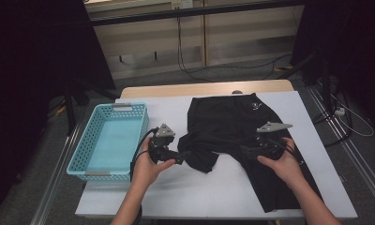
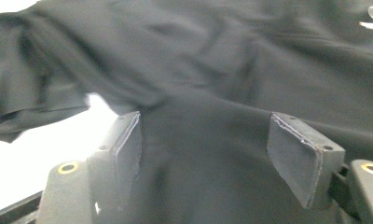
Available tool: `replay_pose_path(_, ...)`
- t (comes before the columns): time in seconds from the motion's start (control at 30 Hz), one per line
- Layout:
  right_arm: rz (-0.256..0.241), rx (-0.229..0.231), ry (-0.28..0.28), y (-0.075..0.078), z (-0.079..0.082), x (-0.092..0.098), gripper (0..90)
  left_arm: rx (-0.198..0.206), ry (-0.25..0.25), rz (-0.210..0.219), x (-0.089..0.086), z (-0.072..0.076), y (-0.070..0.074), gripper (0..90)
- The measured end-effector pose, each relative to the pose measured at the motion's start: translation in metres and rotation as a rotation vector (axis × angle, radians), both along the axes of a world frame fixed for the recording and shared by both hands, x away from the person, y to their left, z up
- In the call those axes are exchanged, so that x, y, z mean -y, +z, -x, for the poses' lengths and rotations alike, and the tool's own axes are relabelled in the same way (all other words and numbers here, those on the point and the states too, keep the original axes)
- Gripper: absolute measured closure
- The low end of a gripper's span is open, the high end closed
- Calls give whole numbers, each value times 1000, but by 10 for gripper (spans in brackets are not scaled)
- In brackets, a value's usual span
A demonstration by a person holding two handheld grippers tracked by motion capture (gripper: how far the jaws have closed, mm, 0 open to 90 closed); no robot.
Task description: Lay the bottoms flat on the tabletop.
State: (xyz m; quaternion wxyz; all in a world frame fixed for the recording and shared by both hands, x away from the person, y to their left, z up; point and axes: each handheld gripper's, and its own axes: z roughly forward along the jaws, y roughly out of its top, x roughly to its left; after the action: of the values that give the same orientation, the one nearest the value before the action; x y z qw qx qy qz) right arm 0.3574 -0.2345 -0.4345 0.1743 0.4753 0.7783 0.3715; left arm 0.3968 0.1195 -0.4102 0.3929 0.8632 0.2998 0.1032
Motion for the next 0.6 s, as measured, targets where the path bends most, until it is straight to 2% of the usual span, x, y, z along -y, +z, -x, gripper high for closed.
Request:
replay_pose_path(0.2,-13,8,77,1,5,-22,264,5,3,3,-3,2,0,110)
replay_pose_path(0.3,-3,18,107,0,6,-32,265,1,3,-4,-3,3,-2,110)
replay_pose_path(0.4,18,18,132,-3,7,-40,281,6,-1,-2,-3,5,-1,110)
replay_pose_path(0.47,14,12,152,-4,7,-45,288,11,3,8,-5,5,0,110)
replay_pose_path(0.6,-1,6,194,-4,8,-58,331,11,14,-7,-9,5,-2,110)
